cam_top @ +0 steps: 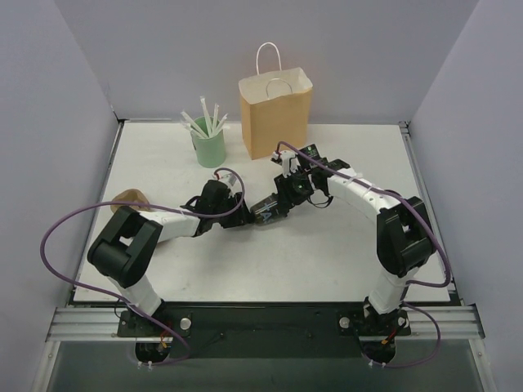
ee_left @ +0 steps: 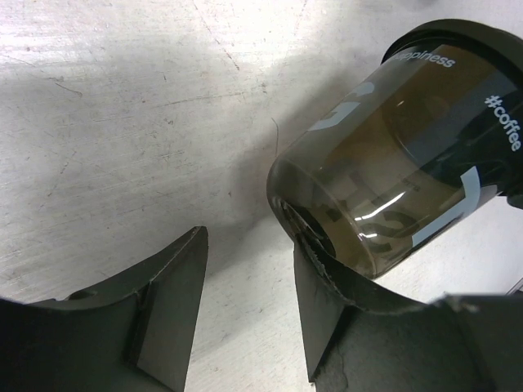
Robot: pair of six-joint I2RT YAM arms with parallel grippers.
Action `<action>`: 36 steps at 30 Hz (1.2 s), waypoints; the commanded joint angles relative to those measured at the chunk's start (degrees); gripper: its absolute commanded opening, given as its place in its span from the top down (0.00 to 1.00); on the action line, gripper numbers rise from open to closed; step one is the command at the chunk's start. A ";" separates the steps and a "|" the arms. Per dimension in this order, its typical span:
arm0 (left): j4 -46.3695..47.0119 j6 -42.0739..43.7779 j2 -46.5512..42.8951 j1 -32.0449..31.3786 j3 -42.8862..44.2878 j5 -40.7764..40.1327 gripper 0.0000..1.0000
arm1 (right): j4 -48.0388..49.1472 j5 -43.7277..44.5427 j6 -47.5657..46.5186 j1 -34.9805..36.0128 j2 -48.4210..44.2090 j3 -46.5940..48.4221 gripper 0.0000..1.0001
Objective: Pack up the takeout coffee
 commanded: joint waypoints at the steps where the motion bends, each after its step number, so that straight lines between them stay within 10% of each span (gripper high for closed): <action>1: 0.25 0.16 -0.88 -0.35 0.40 -0.29 0.44 | 0.82 1.46 -0.38 0.66 -4.04 -1.18 0.73; 16: -11.87 1.74 -9.75 0.96 1.45 -5.48 0.43 | -1.45 8.48 -0.99 1.71 -7.64 -1.63 0.77; 36: -47.21 9.29 -46.84 28.55 10.42 -5.31 0.38 | -25.69 67.89 -1.70 35.10 -2.93 5.31 0.76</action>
